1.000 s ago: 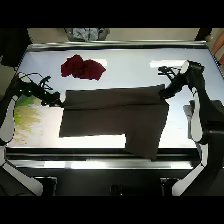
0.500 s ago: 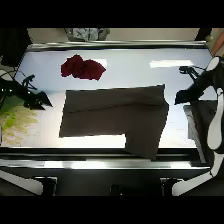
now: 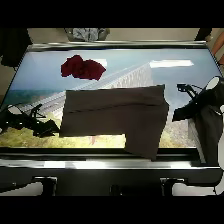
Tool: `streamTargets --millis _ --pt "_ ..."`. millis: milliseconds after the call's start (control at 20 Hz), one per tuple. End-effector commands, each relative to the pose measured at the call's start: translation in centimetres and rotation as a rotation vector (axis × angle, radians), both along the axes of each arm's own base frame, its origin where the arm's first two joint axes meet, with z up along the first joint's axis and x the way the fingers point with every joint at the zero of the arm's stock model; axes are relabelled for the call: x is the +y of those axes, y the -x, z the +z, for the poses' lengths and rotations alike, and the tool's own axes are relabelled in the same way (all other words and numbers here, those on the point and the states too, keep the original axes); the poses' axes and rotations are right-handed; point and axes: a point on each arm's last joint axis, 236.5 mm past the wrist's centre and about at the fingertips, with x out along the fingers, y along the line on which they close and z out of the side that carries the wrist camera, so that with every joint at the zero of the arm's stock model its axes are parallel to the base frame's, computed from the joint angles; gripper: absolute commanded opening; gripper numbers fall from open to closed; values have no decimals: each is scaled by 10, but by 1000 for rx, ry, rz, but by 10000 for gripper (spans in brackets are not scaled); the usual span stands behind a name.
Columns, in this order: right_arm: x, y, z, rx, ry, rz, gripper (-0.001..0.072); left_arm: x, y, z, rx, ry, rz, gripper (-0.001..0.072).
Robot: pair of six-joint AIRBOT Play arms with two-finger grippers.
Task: Fold the shirts.
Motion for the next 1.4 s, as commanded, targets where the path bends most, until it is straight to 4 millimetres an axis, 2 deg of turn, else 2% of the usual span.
streamTargets --millis 0,150,200,250,350,400,500,600,650,750,900,1000,1050,1100,1150,1250,1350 --pt "0 5 4 -18 6 17 533 -10 -5 -11 -42 9 37 484" --pt "0 3 11 -44 14 15 533 -18 -12 -19 -48 -4 42 462" --pt "1 7 10 -41 13 15 533 -21 -13 -20 -51 -6 35 323" --pt "3 14 5 -30 9 17 534 -22 -13 -20 -52 -6 29 219" --pt "16 41 -14 7 -23 12 536 -23 -13 -20 -55 -6 19 56" --pt "29 57 -26 13 -61 15 544 -23 -12 -20 -64 -5 2 29" --pt "47 78 -49 7 -114 -27 570 -23 -12 -19 -64 -5 0 29" --pt "66 79 -66 -19 -181 -89 568 -23 -12 -19 -64 -5 0 29" --pt "74 72 -69 -49 -216 -117 563 -23 -12 -19 -64 -5 0 29" --pt "76 67 -75 -70 -222 -138 550 -23 -12 -19 -63 -5 0 28" --pt "82 72 -84 -23 -253 -151 508 -23 -11 -19 -70 -3 -19 29" --pt "86 75 -87 6 -275 -155 365 -23 -11 -19 -68 -1 -23 29" --pt "85 74 -87 1 -270 -153 179 -23 -11 -19 -69 -2 -23 29" --pt "81 69 -87 -24 -254 -158 50 -22 -12 -20 -79 -5 -31 30" --pt "78 60 -85 -65 -244 -150 50 -21 -14 -20 -91 -8 -37 29" --pt "81 41 -67 -147 -269 -96 49 -16 -19 -16 -106 -12 -24 28" --pt "79 24 -38 -226 -268 -56 49 -8 -35 3 -181 -31 -26 25"
